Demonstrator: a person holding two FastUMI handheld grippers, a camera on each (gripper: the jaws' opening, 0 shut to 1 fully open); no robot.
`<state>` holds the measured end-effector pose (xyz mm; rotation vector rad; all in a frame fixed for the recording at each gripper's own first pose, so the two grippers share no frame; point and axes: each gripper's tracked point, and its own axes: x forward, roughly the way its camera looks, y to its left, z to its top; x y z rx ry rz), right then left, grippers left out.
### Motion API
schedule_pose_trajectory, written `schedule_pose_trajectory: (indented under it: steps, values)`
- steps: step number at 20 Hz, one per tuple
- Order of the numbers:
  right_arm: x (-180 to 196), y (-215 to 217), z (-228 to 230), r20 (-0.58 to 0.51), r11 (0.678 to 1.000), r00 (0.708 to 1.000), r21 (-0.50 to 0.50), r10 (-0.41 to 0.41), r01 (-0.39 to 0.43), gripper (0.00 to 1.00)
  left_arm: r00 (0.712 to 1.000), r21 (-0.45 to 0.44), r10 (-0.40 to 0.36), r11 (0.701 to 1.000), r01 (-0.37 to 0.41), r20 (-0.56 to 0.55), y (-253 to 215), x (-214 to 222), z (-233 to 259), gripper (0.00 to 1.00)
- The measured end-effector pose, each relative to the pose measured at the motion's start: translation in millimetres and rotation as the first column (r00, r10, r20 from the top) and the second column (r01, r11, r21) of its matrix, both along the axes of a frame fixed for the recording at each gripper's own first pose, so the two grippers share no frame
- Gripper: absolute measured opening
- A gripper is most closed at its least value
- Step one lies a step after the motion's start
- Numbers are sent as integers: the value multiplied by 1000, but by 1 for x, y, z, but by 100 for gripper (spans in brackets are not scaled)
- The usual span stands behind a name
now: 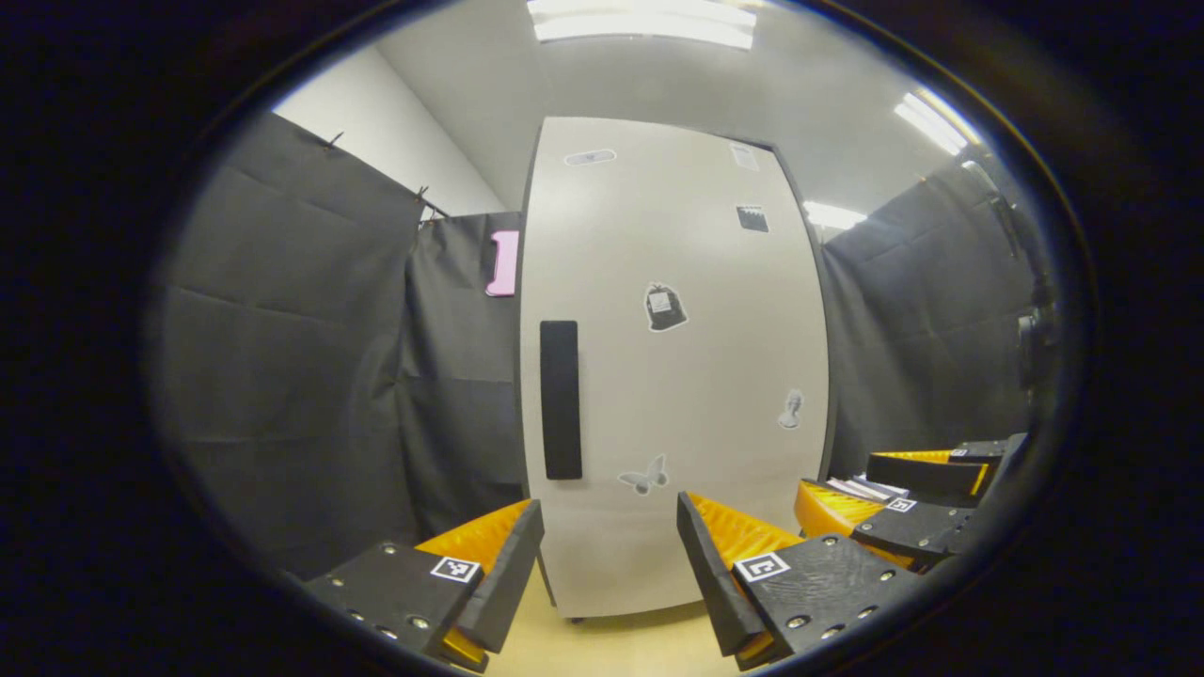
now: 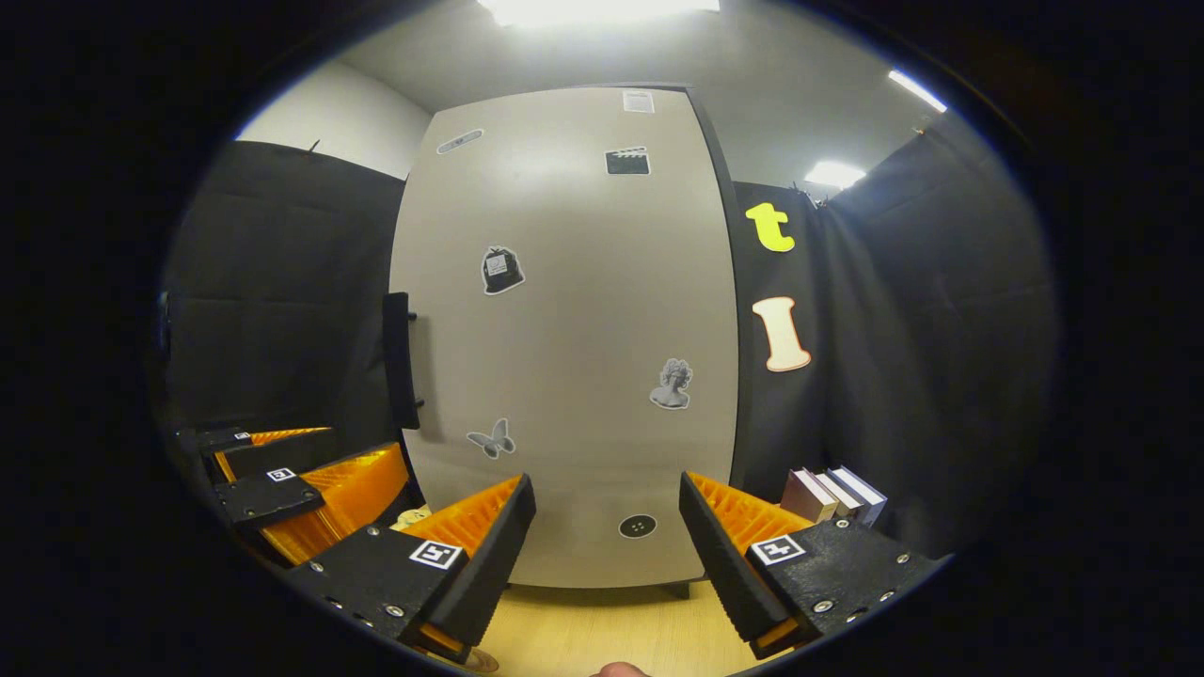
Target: Open the cabinet door with the right hand, grasp the bottle in the cabinet with the left hand and place it on the coaster, then close the cabinet door with the right hand.
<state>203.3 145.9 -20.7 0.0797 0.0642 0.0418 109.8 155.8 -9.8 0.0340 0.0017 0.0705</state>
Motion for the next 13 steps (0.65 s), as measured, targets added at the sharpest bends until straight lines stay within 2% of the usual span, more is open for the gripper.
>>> schedule_pose_trajectory:
  steps: [3,4,6,7,8,9,10,11,13]
  values:
    - [0,1,6,21,1000,1000,-14,2,-2,95,1000,-8,2,1000,-2,-4,-1,1,-1,82]
    - [0,3,7,28,1000,1000,-18,5,-4,92,1000,-5,4,1000,-4,-3,0,1,-2,82]
    - [1,6,8,33,1000,999,-24,13,-12,95,1000,0,4,1000,-4,3,1,3,0,82]
    - [1,6,7,33,1000,999,-23,17,-16,95,1000,4,4,1000,-4,3,0,3,0,87]
    - [1,8,7,32,1000,999,-23,22,-21,95,1000,7,-1,1000,1,2,-1,4,-1,78]
    - [1,9,6,30,999,999,-25,24,-23,95,1000,8,-3,1000,3,2,-1,4,0,87]
    - [1,8,6,28,999,999,-25,23,-23,95,1000,10,-7,1000,6,4,-2,5,0,82]
    - [0,7,5,28,1000,999,-20,24,-24,95,1000,14,-8,1000,8,4,-3,4,1,87]
    - [2,6,4,28,1000,999,-12,24,-24,95,1000,23,-6,1000,6,6,-2,5,1,87]
